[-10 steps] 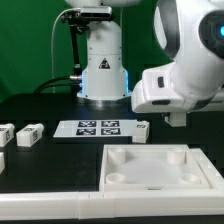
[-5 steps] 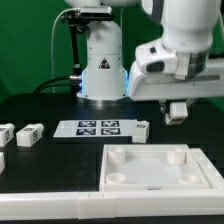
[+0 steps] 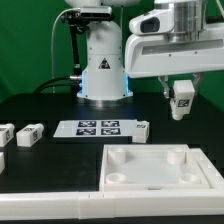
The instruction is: Assemble one leg
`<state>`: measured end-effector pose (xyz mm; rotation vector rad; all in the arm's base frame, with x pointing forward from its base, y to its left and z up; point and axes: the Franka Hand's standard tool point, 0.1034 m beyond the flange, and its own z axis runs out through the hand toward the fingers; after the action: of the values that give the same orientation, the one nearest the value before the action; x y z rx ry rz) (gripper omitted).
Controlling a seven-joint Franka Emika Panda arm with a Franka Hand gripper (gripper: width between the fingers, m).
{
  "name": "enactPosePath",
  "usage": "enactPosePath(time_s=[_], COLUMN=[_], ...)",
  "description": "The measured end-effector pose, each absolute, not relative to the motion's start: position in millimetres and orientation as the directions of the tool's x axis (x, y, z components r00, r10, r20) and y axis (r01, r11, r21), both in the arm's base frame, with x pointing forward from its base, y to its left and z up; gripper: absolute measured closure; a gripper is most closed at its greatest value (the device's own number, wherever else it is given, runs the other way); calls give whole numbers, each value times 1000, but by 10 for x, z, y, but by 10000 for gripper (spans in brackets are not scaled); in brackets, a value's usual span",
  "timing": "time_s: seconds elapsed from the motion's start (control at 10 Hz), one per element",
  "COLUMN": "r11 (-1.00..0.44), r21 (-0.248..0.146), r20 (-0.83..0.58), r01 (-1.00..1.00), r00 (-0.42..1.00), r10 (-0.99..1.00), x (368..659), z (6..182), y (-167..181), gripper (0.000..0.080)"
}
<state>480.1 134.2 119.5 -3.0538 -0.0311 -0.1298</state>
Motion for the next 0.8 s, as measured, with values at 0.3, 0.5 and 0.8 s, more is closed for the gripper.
enactPosePath(time_s=[0.3,0.5,0.8], r11=[-993,-987,-986], r21=[-110,-70,-60], r20=[314,287,315], r01=[52,142,156], r00=[949,951,940], r10=[15,116,130], x=[4757,5137,5508], z=[1160,1189,1163], y=[1397,1267,1203], gripper=[511,511,511])
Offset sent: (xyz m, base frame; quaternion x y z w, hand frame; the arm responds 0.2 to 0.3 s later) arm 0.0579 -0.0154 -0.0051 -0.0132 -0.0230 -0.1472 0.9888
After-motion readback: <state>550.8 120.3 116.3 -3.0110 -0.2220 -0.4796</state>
